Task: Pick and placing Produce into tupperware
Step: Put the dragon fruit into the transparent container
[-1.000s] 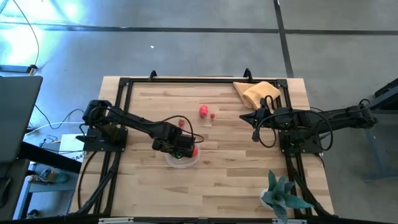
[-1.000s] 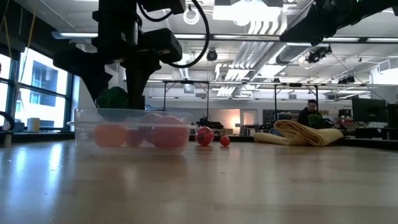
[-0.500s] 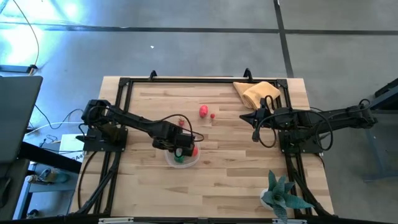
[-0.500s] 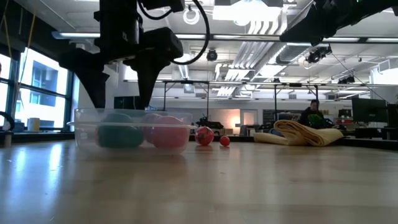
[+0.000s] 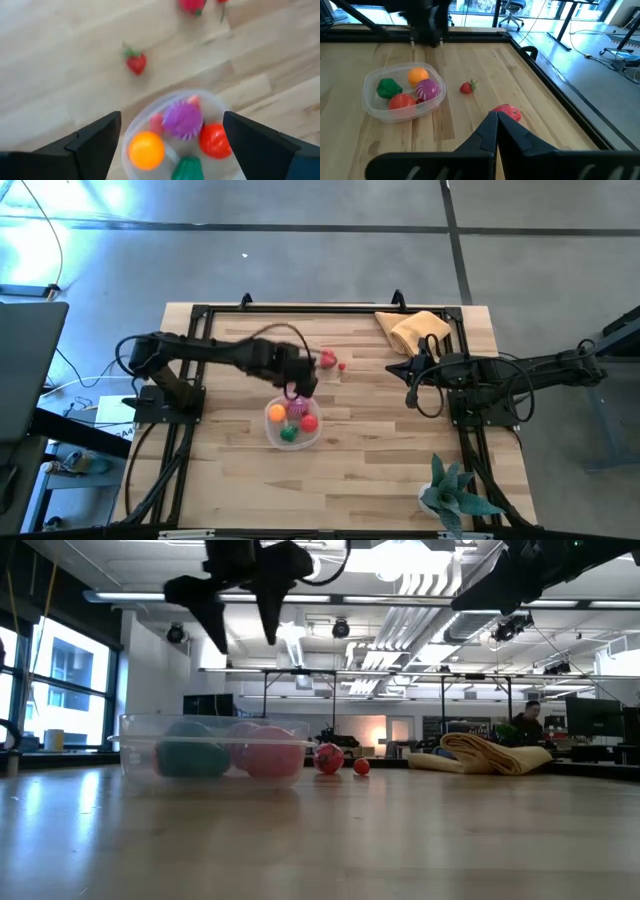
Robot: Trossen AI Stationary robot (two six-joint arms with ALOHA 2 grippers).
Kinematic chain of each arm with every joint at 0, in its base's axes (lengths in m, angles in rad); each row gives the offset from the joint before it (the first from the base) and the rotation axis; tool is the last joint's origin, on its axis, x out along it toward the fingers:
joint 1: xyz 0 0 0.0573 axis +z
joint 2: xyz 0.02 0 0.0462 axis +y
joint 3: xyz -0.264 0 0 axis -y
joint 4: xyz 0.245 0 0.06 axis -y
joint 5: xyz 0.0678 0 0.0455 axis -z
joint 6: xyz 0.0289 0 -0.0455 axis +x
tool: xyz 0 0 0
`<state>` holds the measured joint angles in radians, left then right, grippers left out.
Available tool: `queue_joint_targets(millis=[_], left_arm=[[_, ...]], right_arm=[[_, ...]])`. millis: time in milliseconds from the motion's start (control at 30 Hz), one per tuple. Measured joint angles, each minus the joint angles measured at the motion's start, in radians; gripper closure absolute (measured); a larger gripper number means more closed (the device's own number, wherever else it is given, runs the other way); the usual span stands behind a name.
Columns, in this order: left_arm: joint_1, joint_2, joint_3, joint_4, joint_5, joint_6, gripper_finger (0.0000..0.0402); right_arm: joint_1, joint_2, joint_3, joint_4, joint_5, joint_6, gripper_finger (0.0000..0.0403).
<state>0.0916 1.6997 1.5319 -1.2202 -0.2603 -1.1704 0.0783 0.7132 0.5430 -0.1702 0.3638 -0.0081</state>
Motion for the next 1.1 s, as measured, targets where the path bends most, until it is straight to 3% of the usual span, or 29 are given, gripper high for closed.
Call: queue_joint_targets(millis=[200, 600, 1100], left_arm=[[0.124, 0.042, 0.026, 0.095, 0.076, 0.179, 0.0053], [0.291, 0.216, 0.029, 0.389, 0.275, 0.353, 0.0006], [0.302, 0.330, 0.139, 0.352, 0.259, 0.437, 0.0002]], right_arm=[[0.000, 0.000, 0.000, 0.001, 0.000, 0.000, 0.0403], [0.000, 0.000, 0.000, -0.012, 0.000, 0.000, 0.0403], [0.000, 0.000, 0.000, -0.016, 0.000, 0.000, 0.0403]])
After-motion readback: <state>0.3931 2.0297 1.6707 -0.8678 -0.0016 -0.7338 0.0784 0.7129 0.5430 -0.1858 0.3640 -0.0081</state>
